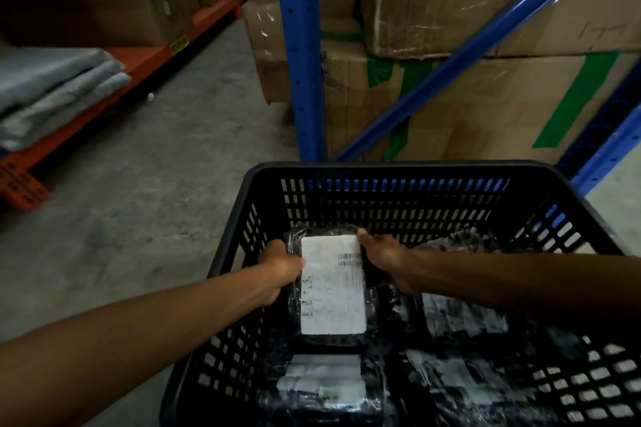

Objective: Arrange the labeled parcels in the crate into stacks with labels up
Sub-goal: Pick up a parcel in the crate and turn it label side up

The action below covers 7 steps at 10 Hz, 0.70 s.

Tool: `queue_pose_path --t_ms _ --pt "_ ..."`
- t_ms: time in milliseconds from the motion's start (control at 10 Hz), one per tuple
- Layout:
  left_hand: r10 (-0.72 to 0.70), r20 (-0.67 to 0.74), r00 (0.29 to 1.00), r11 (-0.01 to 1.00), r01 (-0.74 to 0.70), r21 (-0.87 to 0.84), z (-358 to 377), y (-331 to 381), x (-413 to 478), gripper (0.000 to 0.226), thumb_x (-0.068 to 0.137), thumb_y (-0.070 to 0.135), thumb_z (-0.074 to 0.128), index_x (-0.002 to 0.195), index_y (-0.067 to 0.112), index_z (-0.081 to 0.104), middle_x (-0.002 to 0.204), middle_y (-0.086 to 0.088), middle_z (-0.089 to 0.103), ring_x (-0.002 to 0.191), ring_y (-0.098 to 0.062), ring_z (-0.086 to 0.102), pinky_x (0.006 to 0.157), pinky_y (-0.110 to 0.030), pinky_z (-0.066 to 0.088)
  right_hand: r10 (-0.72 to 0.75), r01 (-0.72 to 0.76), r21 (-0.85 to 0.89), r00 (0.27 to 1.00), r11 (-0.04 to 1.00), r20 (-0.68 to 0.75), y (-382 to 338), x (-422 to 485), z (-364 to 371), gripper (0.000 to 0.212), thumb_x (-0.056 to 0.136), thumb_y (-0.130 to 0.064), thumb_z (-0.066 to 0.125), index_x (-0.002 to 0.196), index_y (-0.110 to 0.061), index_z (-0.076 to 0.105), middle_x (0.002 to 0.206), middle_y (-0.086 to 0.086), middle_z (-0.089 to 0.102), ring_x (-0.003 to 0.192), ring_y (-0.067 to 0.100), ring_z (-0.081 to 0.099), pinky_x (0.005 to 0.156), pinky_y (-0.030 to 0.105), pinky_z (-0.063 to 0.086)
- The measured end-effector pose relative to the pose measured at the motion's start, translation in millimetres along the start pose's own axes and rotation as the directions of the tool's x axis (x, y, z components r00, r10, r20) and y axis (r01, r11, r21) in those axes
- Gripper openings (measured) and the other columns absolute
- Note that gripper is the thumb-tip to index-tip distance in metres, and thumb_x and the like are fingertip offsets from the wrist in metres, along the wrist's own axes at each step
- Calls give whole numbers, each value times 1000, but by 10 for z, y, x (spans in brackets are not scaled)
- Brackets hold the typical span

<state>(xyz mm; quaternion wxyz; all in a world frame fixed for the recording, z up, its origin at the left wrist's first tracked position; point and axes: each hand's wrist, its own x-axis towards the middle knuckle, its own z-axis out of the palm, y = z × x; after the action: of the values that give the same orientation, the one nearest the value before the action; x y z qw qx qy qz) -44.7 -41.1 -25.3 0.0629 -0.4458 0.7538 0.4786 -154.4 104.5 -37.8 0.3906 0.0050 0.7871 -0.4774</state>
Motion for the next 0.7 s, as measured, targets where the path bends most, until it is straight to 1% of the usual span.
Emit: queue_pose_path --t_ms 100,200,300,400,500,600,700 --pt "-34 -33 999 989 38 140 56 14 156 40 94 6 52 135 3 55 134 -17 60 121 -32 59 103 -40 51 48 -47 -33 998 998 26 144 162 158 57 101 -49 40 139 -9 51 141 16 57 124 38 57 104 53 48" --pt "-106 22 994 974 100 202 127 42 333 53 95 2 49 147 0 41 145 -21 51 130 -35 53 93 -28 47 55 -53 -71 998 996 28 199 256 250 45 99 -39 52 132 -8 58 129 13 64 112 34 64 92 46 56" --pt "-137 88 987 919 93 384 235 -25 496 52 91 5 56 140 -8 47 142 -23 55 131 -37 54 94 -35 46 50 -40 -196 998 980 46 225 370 303 35 95 -18 62 127 -4 59 128 13 63 114 32 61 93 39 53" --pt "-149 91 985 862 85 500 285 15 488 50 89 7 61 136 -8 51 138 -22 59 128 -36 57 103 -38 46 58 -53 -428 998 902 -1 196 366 355 56 98 -19 56 148 -1 38 155 21 38 140 38 39 115 44 37" --pt "-138 118 983 729 20 684 200 138 337 49 91 10 61 137 -5 53 141 -19 57 130 -32 56 105 -35 46 33 -41 -643 999 765 -24 126 247 365 63 104 -25 43 156 -3 15 163 22 18 149 38 22 121 44 25" --pt "-57 263 963 508 -199 838 65 408 -134 52 95 10 54 146 3 45 140 -12 54 130 -24 53 109 -32 46 -143 159 -739 986 654 86 144 -53 243 75 99 -27 51 157 -5 8 160 20 22 148 37 23 118 42 31" --pt "-1 345 939 443 -309 841 5 482 -396 47 96 19 55 140 2 52 115 -7 58 100 -18 51 89 -29 52 -433 598 -622 799 506 417 309 -463 18 70 92 -14 62 153 -4 29 152 12 39 141 21 34 114 14 30"
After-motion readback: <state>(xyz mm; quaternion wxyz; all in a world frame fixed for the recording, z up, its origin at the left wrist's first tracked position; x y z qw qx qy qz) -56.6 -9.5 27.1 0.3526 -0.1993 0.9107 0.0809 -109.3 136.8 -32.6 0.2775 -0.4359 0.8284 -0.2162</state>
